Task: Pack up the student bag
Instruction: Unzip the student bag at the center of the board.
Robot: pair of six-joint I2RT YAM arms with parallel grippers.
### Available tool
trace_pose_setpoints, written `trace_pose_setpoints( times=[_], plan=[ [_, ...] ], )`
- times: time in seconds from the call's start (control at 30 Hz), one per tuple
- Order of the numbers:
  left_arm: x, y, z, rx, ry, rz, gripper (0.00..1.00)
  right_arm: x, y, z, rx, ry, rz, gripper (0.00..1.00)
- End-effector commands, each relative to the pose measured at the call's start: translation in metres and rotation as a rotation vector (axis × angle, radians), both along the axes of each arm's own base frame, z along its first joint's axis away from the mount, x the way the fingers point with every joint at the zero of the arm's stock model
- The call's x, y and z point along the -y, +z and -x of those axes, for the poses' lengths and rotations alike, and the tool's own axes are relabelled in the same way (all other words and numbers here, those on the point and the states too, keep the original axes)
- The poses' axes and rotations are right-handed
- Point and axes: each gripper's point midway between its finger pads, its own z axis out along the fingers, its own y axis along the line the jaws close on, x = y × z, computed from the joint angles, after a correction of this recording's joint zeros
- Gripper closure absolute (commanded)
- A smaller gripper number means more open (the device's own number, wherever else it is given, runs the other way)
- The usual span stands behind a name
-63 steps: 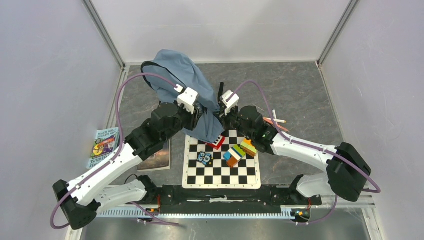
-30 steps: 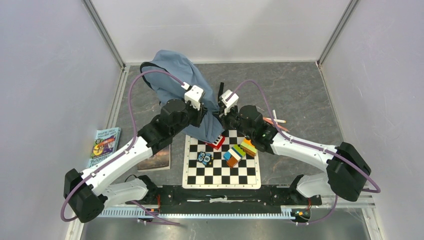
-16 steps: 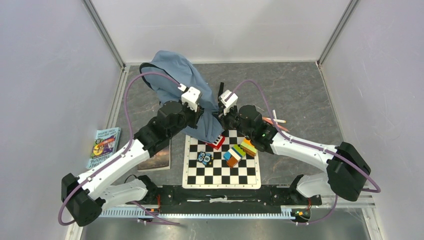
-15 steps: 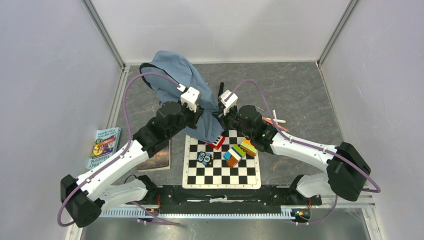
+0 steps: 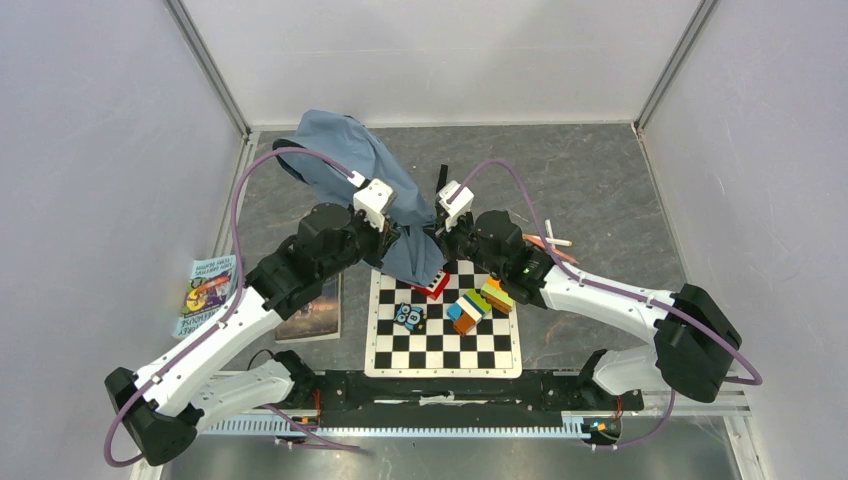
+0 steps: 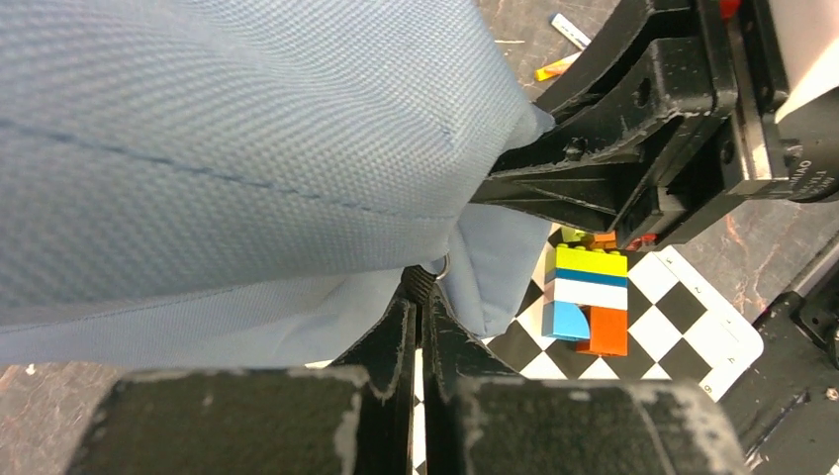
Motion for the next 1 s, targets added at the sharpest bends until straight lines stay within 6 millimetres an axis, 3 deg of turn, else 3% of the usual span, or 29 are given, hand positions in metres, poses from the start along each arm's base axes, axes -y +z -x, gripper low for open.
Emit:
trace_pose_setpoints(
  times=[0.0,0.1,0.23,0.47,0.77,0.97],
  plan=[
    [-0.019,0.030,-0.006,0.077,0.105,0.041,0.98,0.012,0.001,-0.010,0.006,-0.067,0.035,1.00],
    [-0.028,0.048,-0.011,0.115,0.183,0.114,0.98,0.013,-0.001,-0.011,0.002,-0.075,0.036,1.00],
    [-0.025,0.069,-0.009,0.115,0.197,0.220,0.98,0.015,-0.003,-0.013,-0.001,-0.097,0.039,1.00],
    [-0.053,0.111,-0.015,0.099,0.385,0.299,0.98,0.030,-0.007,-0.021,0.003,-0.183,0.065,1.00],
    [-0.113,0.118,-0.058,0.154,0.644,0.245,0.98,0.036,0.008,-0.029,0.038,-0.234,0.051,1.00],
    [-0.161,0.132,-0.081,0.277,0.823,0.272,0.98,0.034,0.042,-0.043,0.135,-0.253,0.092,1.00]
  ],
)
